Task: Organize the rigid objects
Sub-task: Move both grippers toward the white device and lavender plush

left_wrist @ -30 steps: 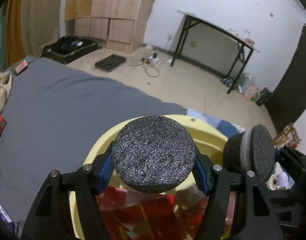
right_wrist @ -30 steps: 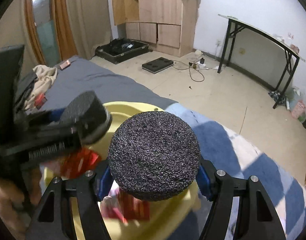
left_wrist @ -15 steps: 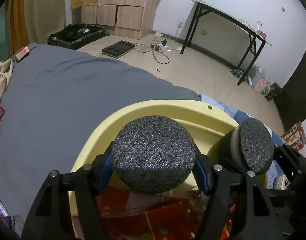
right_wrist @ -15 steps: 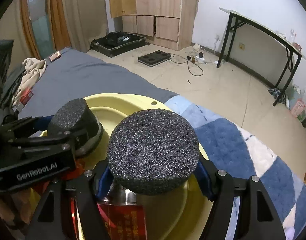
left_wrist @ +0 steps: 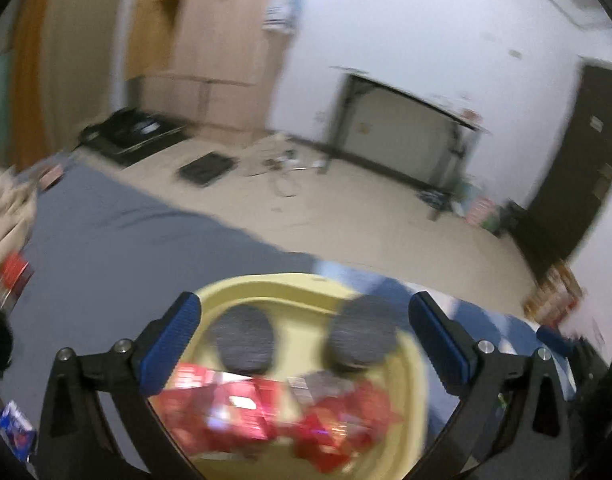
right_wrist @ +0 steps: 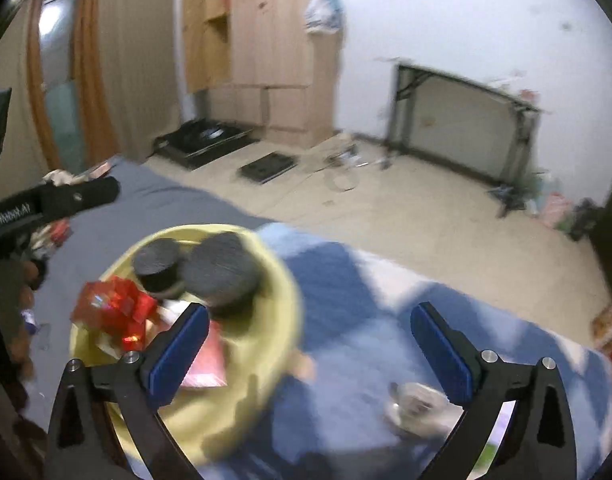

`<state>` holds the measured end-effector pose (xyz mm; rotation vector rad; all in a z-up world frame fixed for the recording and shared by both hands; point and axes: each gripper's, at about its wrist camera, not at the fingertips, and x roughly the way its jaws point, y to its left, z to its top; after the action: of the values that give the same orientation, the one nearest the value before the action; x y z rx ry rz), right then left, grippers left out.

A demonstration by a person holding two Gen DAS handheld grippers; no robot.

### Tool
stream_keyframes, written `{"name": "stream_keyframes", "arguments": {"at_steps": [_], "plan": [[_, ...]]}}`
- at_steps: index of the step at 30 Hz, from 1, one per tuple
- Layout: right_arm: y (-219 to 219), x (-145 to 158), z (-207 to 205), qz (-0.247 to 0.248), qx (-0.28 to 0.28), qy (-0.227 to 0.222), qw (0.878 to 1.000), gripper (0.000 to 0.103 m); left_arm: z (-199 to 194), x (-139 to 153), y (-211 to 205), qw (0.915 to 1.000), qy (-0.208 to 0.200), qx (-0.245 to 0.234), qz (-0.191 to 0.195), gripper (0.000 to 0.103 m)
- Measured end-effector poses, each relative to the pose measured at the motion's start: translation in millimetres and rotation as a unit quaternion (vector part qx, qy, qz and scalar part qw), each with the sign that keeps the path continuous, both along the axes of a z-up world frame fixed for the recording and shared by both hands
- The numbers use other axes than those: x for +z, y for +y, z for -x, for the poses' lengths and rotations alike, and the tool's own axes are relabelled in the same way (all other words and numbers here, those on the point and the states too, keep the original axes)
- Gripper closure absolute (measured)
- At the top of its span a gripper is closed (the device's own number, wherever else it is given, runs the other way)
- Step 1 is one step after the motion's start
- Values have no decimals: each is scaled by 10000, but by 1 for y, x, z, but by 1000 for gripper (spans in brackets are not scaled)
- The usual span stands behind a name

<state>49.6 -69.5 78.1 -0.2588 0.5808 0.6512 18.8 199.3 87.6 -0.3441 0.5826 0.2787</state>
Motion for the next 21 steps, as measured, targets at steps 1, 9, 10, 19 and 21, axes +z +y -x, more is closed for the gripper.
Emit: {"name": "stream_keyframes", "arguments": {"at_steps": [1,9,10,19,21], "plan": [[-18,0,3,71,-221,-114,9997,0,-5,2,-17,9994,-81,-326,35,0],[-134,-46,5,365,-1240,143,9915,0,-62,-24,-123,9831,458,-1769,120,0],[-136,-53,0,493,-1248,203,9908,0,-69,-33,-139,9801,591,-1892,68,0],[-138,-91,-43,350,-1131,729,9903,0,-89,-85,-215,9615,1105,-2338,-934,0],[-141,-92,-48,219,-1197,735,9898,0,-93,-93,-215,9612,1178,-2345,-849,0]]}}
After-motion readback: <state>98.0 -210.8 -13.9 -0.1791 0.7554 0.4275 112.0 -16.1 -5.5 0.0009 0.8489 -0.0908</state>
